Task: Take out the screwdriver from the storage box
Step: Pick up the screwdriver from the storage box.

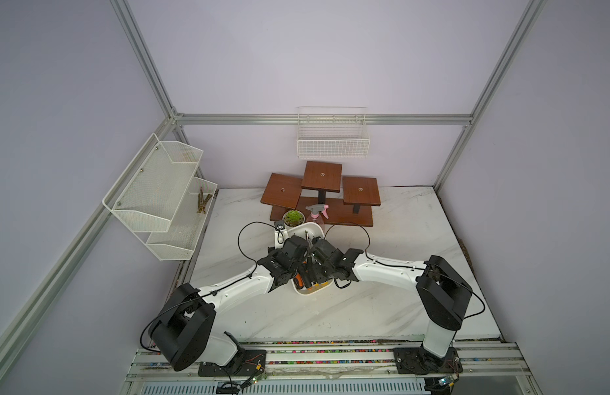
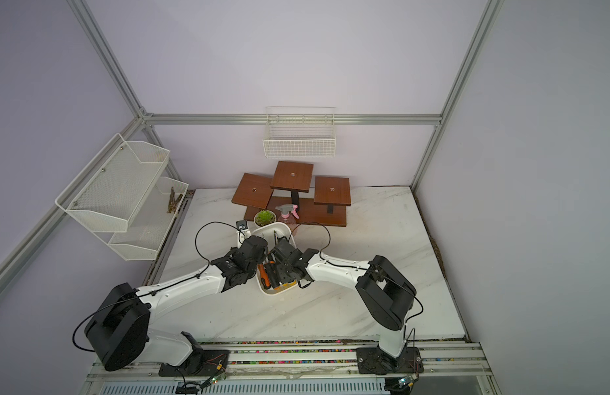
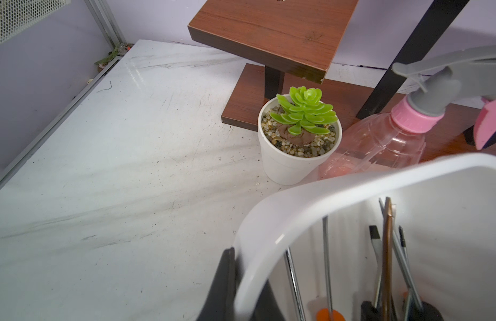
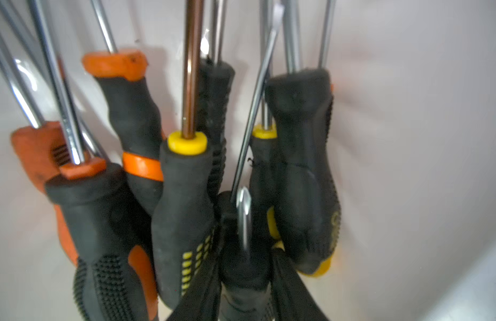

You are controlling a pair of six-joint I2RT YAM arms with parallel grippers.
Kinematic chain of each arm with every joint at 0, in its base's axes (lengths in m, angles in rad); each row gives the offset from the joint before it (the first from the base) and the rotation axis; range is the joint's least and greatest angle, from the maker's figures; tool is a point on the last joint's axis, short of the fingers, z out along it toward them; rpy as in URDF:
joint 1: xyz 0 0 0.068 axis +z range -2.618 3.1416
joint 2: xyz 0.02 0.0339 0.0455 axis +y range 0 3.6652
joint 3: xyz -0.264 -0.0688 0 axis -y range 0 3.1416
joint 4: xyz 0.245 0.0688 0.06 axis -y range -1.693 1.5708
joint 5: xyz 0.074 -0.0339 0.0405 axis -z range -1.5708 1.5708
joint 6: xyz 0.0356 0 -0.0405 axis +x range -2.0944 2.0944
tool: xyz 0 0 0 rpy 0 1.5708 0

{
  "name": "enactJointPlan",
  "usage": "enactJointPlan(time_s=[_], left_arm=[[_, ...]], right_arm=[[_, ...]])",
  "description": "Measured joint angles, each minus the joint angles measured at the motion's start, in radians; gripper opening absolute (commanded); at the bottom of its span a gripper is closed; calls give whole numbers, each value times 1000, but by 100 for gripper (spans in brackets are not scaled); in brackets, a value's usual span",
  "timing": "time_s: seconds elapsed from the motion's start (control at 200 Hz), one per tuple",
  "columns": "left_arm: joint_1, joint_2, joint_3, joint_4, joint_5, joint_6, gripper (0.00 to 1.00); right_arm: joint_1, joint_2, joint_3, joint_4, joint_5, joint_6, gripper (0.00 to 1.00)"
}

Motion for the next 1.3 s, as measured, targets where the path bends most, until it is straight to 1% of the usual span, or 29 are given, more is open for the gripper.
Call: enactJointPlan(time_s=[0.08, 0.135, 0.18, 0.295, 0.35, 0.6, 0.935, 1.04, 1.195, 1.3], left_arm=[[0, 0, 0, 0, -5, -2, 0], [0, 0, 0, 0, -6, -7, 0], [0, 0, -1, 0, -9, -9, 0], [0, 0, -2, -1, -15, -12, 0], [0, 0, -2, 0, -16, -16, 0], [-6, -3, -2, 7, -22, -18, 0], [-30, -4, -2, 8, -5, -26, 0], [-32, 18, 7, 10, -5, -23, 0], [-30, 53, 29, 25, -3, 7, 0], [-15, 55, 33, 31, 21, 39, 0]], right_arm=[[-6, 0, -2, 7, -12, -7, 29], [-11, 0, -6, 12, -23, -11, 20], [-14, -1, -9, 18, -29, -18, 15], [-21, -3, -16, 33, -42, -20, 4], [-23, -4, -16, 34, -45, -24, 0], [-25, -31, -43, 49, -54, -37, 0], [-2, -141, -97, 53, -43, -40, 0], [3, -183, -107, 65, -44, -33, 0], [8, -233, -137, 73, -43, -14, 0], [8, -267, -155, 71, -43, -3, 0]])
